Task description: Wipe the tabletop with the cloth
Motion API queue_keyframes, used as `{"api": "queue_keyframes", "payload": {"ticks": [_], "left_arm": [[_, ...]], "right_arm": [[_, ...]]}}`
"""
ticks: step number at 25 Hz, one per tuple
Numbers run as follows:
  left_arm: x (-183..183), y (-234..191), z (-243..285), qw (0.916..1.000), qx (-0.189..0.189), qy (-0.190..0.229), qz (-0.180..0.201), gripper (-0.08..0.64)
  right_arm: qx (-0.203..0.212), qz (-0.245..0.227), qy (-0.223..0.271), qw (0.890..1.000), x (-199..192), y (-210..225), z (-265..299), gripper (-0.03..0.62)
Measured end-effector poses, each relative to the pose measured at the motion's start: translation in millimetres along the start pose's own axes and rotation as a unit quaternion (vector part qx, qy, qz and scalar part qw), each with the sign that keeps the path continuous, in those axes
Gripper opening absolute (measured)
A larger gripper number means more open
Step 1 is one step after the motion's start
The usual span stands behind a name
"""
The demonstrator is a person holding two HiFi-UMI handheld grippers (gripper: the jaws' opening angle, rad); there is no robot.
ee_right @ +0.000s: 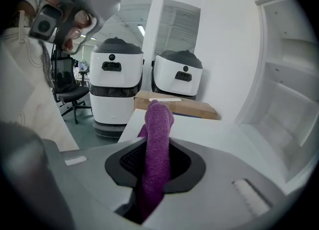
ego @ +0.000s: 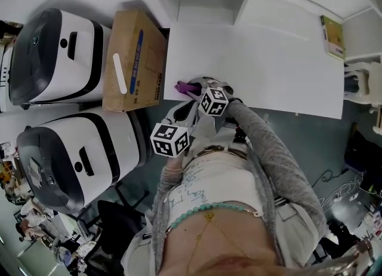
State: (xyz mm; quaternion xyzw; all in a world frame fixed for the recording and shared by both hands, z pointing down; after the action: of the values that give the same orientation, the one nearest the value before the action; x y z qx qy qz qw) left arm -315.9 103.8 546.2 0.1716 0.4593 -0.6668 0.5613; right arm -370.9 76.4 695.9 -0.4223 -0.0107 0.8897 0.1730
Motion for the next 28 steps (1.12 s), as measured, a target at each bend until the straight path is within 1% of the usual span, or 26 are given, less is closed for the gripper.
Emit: {"api": "queue_keyframes", "payload": {"ticks": [10,28], "left_arm": [[0,14,13,0.9998,-0.013,-0.013,0.011,0.0],[-12,64,41,0.9978,-0.049,-0.039,0.025,0.0]], "right_arm": [[-0.016,0.016,-0.005,1.0,-17,5,-16,0.087],[-0.071,0.068,-0.019,0.995,-64,13,-69,0.087]]}}
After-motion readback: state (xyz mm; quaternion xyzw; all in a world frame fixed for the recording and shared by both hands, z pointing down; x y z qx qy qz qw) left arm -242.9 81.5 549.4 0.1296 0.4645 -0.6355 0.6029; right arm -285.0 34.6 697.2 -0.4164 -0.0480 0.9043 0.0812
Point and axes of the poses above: the fingertips, and each gripper's own axes: z forward along the fingers, y to its right, x out of its top, the point moved 1 cm from there along -z, backward along the fingers, and after that the axes turned 1 degree about z, right-handed, at the moved point
